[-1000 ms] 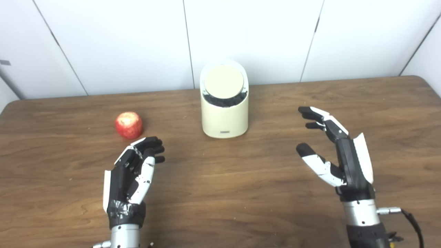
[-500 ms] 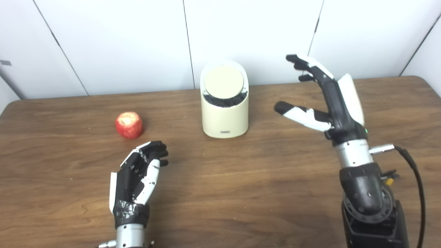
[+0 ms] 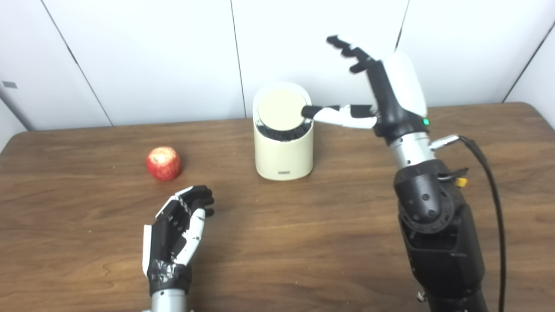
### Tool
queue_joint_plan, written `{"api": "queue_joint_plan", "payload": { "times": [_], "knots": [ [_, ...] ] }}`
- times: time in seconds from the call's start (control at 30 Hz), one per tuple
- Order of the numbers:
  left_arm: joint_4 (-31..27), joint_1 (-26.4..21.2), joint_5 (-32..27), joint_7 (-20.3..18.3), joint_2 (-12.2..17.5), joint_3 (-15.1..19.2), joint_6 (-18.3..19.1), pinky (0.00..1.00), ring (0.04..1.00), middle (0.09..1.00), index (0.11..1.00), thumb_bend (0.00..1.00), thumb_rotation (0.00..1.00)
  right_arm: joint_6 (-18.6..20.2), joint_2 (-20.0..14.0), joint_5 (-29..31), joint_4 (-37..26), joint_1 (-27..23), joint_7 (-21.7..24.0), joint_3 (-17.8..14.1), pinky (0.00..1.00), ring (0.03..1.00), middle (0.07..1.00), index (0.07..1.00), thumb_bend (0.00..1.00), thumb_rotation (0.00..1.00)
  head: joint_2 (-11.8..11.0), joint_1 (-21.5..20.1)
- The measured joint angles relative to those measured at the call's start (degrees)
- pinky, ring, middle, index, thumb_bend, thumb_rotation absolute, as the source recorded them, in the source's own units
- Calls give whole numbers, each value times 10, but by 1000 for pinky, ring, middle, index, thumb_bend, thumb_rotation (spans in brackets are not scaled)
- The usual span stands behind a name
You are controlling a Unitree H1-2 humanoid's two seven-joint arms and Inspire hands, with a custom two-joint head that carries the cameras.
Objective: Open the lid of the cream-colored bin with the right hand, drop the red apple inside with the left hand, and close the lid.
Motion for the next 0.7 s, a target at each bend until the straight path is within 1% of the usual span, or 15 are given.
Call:
{"api": "queue_joint_plan", "payload": {
  "times": [0.13,0.3,0.53,0.63,0.7],
  "knots": [
    [0,0,4,0,-1,-1,0,630,671,667,637,231,277,2,0,-5,28,-22,3,9,550,725,806,793,886,513,0,2],
    [0,0,7,1,-6,-3,0,632,671,667,636,240,282,0,0,-39,84,-43,-10,29,540,698,774,766,870,519,-3,6],
    [0,1,21,4,-9,-4,0,621,666,666,636,242,286,3,-2,-72,128,-54,-15,47,573,721,794,788,829,549,-4,8],
    [0,1,23,4,-12,-4,0,634,670,668,637,242,291,11,-1,-79,149,-59,-15,49,585,729,796,783,819,528,-4,11],
    [0,2,24,5,-13,-4,0,625,668,668,638,233,285,12,-1,-80,165,-63,-17,51,608,744,797,780,806,496,-4,11]
  ]
}}
